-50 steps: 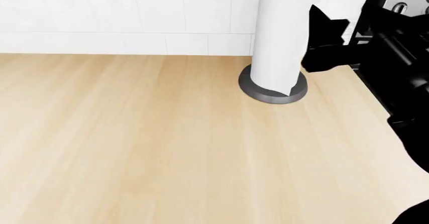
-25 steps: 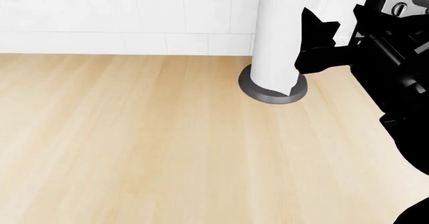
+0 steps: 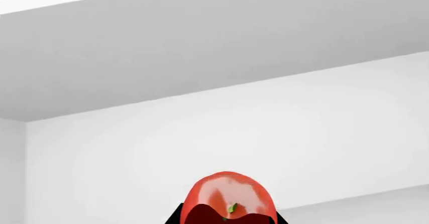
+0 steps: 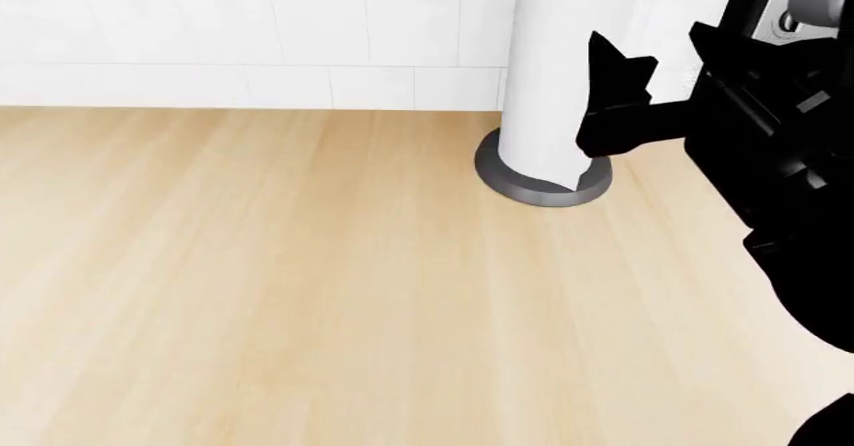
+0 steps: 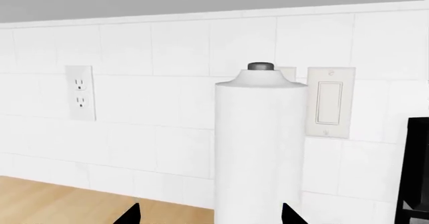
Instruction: Pick the brussel sprout, cherry from the counter and place them in the cabinet. Then close the cabinet.
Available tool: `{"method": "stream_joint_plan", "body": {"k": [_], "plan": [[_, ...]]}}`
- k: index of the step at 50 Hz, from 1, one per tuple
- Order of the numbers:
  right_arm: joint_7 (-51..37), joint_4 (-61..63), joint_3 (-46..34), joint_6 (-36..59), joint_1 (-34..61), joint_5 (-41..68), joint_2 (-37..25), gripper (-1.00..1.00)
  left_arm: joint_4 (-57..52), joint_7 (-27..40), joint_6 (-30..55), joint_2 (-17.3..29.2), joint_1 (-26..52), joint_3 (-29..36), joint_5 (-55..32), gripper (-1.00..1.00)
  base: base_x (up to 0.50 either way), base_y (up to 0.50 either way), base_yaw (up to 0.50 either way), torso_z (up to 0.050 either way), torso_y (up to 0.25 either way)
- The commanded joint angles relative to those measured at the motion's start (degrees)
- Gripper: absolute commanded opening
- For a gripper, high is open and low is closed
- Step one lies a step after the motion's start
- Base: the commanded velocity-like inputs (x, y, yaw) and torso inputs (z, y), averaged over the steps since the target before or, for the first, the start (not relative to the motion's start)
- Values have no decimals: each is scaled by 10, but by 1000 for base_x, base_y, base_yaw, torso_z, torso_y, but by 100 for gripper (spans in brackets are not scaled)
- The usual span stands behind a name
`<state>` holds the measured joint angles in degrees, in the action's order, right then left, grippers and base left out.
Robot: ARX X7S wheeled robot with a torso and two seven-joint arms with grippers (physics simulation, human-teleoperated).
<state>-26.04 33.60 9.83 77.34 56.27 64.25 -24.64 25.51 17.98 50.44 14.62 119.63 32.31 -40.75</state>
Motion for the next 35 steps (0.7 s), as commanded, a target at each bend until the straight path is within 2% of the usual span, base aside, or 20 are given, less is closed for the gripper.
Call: {"method": "stream_joint_plan", "body": {"k": [1,4,5,10,22,28,35], "plan": [[-3,-2,-5,-5,-1,2,-6,100,266,-103,-108,-67,81,41,59,-100,0,0,0,0,0],[-5,-3,-5,-6,1,5,-7,100,460,-173,-193,-120,132,53,86,-100,0,0,0,0,0],[-6,-3,-5,-6,1,5,-7,100,493,-183,-208,-129,139,53,93,-100,0,0,0,0,0],[-10,-5,-9,-5,7,8,-8,100,495,-190,-180,-129,133,4,140,-100,0,0,0,0,0],[-14,-7,-15,-10,10,12,-11,100,495,-210,-128,-135,128,-172,311,-100,0,0,0,0,0],[-18,-7,-16,-11,11,16,-12,100,495,-224,-104,-141,123,-203,362,-100,0,0,0,0,0],[-19,-8,-17,-15,9,18,-15,100,495,-235,-90,-145,118,-201,380,-100,0,0,0,0,0]]}}
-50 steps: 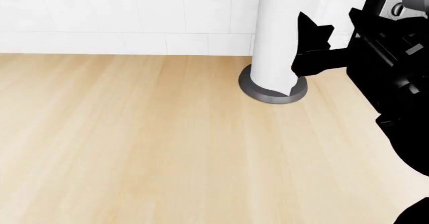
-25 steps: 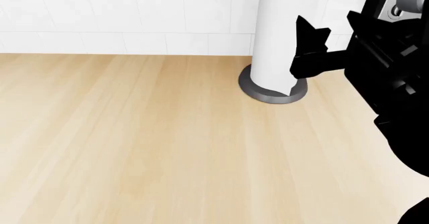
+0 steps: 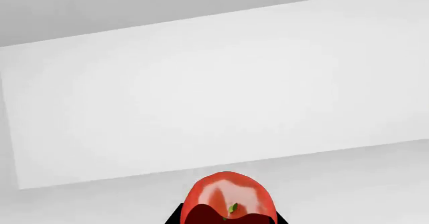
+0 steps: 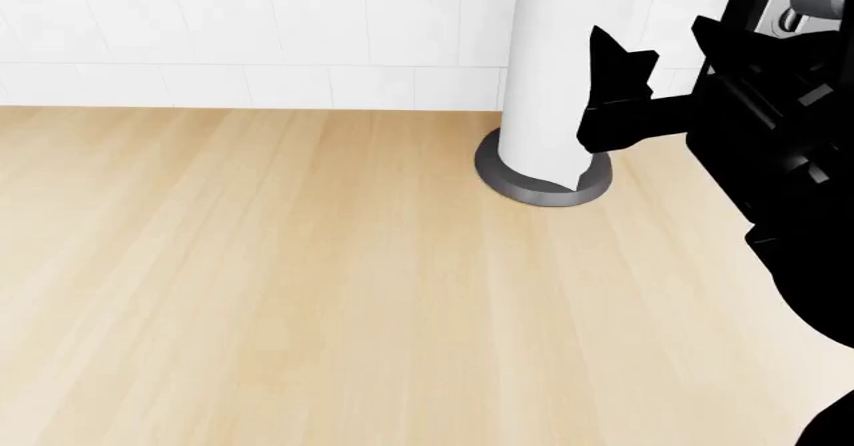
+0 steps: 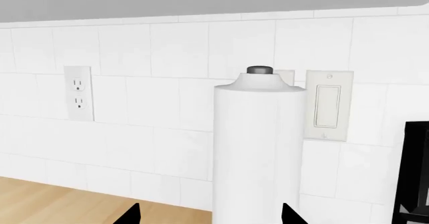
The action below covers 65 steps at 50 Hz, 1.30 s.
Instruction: Pick the brussel sprout, cherry from the counter and place them in the cabinet. Then close the cabinet.
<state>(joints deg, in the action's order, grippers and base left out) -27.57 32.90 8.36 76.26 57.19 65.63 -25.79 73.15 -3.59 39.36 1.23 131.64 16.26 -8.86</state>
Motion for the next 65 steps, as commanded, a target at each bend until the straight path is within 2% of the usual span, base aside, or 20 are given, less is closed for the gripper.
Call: {"method": "stream_joint_plan", "body": {"k": [1,6,7,36,56,58,61,65], "plan": [[-4,-1,-3,-5,-1,5,-3,100,18,-20,22,-11,-2,-39,61,-100,0,0,0,0,0],[-8,-1,-2,-5,-1,9,-5,100,18,-23,25,-11,-4,-30,59,-100,0,0,0,0,0],[-8,-1,-2,-6,-2,10,-5,100,18,-23,25,-11,-4,-29,59,100,0,0,0,0,0],[-13,-4,-11,-19,-4,16,-15,100,18,-22,3,-9,-5,-35,68,100,0,0,0,0,0],[-23,-4,-12,-22,3,30,-21,100,15,26,-67,-5,3,-33,68,100,0,0,0,0,0],[-23,-4,-11,-23,5,32,-22,100,-28,33,-53,-1,-9,-34,65,100,0,0,0,0,0],[-24,-4,-10,-24,5,33,-24,100,-167,43,17,11,-57,-34,61,100,0,0,0,0,0],[-26,-4,-9,-25,7,36,-26,100,-272,55,66,22,-92,-37,58,100,0,0,0,0,0]]}}
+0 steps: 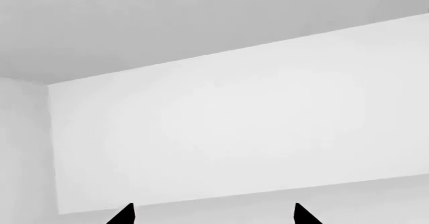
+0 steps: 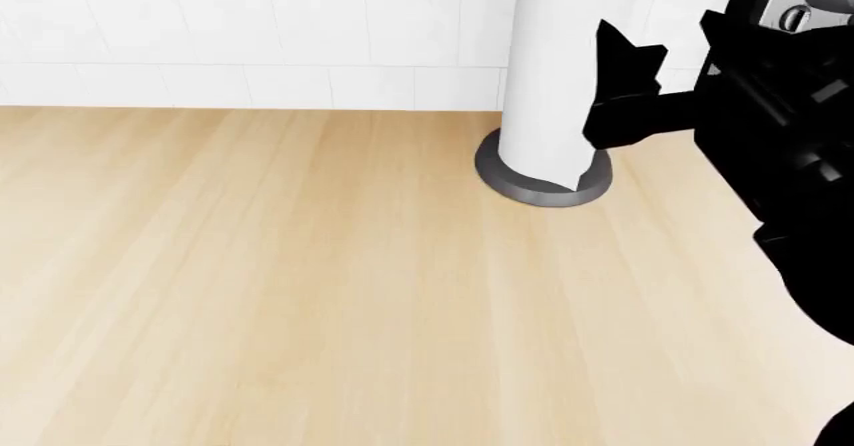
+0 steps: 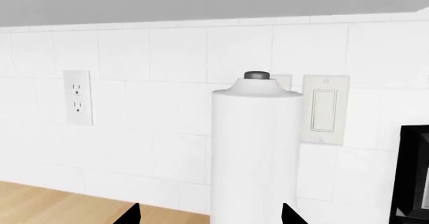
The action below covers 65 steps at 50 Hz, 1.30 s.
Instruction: Pick the brussel sprout, cherry from the counter and place them in the cabinet. Then close the cabinet.
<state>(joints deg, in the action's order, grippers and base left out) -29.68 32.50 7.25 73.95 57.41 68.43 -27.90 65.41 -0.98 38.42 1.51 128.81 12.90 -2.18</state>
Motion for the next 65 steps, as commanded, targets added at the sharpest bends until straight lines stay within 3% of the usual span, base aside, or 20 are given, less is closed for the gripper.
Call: {"method": "stream_joint_plan", "body": {"k": [1,14,39,49,65], "plan": [[-6,0,3,-2,5,9,-5,100,-218,32,84,22,-71,-4,-9,100,0,0,0,0,0],[-13,-1,-1,-5,7,14,-8,100,-455,42,200,46,-163,-19,-32,100,0,0,0,0,0],[-22,-6,-8,-11,12,19,-14,100,-719,37,346,83,-326,-3,-66,100,0,0,0,0,0],[-25,-5,-7,-15,9,23,-18,100,-814,41,352,91,-370,-26,-78,100,0,0,0,0,0],[-24,-5,-9,-25,0,22,-23,100,-875,53,344,95,-430,-50,-85,100,0,0,0,0,0]]}}
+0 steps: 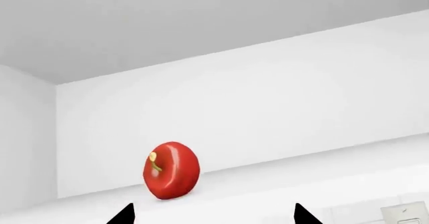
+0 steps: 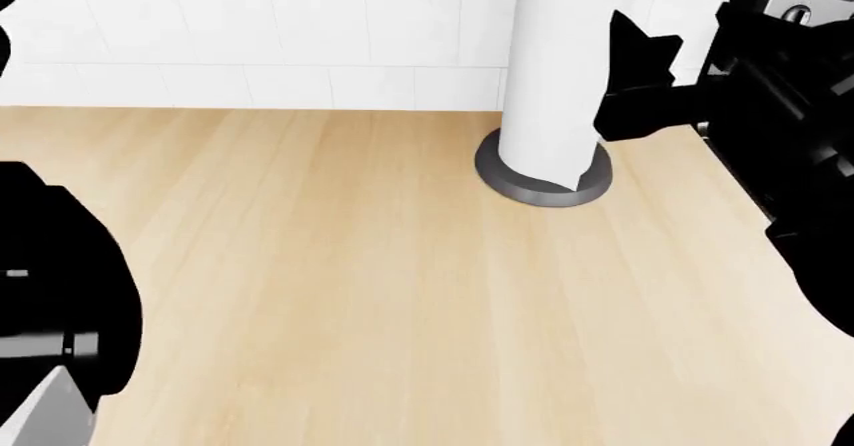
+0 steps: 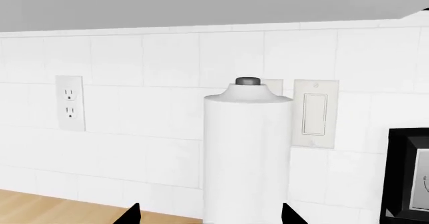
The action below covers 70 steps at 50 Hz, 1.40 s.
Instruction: Pick the brussel sprout, cherry from the counter and place them in the cabinet. Then close the cabinet.
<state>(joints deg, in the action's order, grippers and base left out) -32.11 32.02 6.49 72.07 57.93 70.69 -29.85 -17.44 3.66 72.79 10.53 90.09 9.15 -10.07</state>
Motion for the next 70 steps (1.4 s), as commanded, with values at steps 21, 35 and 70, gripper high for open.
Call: {"method": "stream_joint_plan", "body": {"k": [21,35,70], "plan": [[-1,-1,-8,-16,-9,-1,-7,100,-73,-43,-12,29,-101,54,-39,100,0,0,0,0,0],[-5,-2,-10,-17,-7,5,-12,100,-21,-77,22,35,-111,101,-63,100,0,0,0,0,0],[-15,-8,-53,-28,-36,-42,-20,100,33,-3,-23,-43,-171,-81,-79,100,0,0,0,0,0]]}}
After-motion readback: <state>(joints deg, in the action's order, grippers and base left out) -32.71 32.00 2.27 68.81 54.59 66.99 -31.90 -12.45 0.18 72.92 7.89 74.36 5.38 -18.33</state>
